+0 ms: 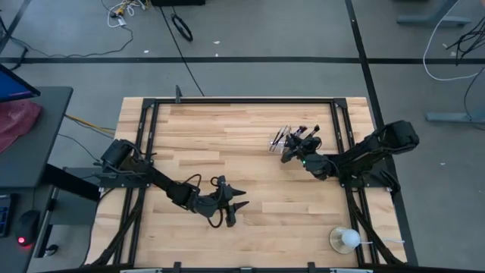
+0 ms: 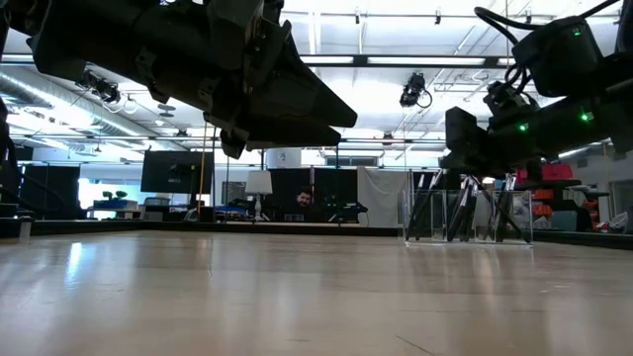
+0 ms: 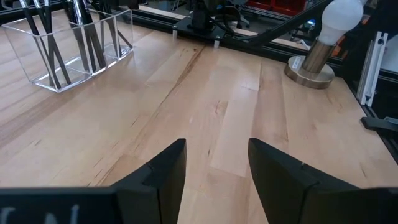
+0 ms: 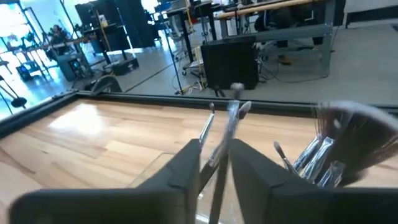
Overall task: Put items in baskets/containers
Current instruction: Put the black eyeshadow brush into the transparent organizer, then return to Home Position
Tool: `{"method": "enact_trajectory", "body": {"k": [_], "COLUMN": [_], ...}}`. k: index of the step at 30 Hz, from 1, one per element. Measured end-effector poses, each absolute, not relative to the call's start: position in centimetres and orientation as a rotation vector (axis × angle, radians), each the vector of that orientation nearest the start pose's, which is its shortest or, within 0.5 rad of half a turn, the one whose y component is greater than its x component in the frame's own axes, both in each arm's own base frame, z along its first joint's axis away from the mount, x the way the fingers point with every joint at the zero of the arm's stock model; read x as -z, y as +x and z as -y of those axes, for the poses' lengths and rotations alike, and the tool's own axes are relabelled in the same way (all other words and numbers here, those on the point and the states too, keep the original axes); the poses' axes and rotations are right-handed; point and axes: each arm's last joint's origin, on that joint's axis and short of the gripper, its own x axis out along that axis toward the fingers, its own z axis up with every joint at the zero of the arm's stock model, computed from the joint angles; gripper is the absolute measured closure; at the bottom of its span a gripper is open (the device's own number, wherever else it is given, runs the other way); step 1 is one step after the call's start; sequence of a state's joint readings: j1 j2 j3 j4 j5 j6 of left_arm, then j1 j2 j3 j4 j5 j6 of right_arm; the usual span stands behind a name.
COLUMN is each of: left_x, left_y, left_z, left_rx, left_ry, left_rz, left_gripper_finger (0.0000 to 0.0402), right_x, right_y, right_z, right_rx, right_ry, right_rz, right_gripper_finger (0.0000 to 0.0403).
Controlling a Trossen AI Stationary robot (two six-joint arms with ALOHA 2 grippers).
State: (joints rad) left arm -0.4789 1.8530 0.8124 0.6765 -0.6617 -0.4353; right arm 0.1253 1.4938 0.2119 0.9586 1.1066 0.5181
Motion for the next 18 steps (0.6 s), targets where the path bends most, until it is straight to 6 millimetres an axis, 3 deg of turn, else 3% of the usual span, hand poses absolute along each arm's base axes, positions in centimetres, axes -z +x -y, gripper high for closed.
{"method": "enact_trajectory", "body": {"k": [5,9,13,18], "left_x": [-14.4,-14.4,-14.4,-14.4], "left_y": [32.2,32.2,32.2,32.2], "left_z": [14.7,14.7,14.8,14.8], "left_rx": [-0.243,-0.243,-0.242,-0.241], "left_ry": [-0.234,-0.234,-0.234,-0.234], "left_rz": [-0.261,-0.261,-0.261,-0.261], "left_gripper_finger": [0.0223,0.0223,0.0223,0.0223], "right_x": [-12.7,-14.3,-16.7,-19.6], "right_y": [20.5,20.2,19.4,17.7], "right_z": [-0.3,-1.1,-2.4,-4.9], "right_rx": [0.990,0.931,0.849,0.671], "right_ry": [0.210,0.156,0.131,0.124], "right_rz": [-0.047,-0.035,0.018,0.087], "right_gripper_finger": [0.0254,0.0223,0.0222,0.0252]}}
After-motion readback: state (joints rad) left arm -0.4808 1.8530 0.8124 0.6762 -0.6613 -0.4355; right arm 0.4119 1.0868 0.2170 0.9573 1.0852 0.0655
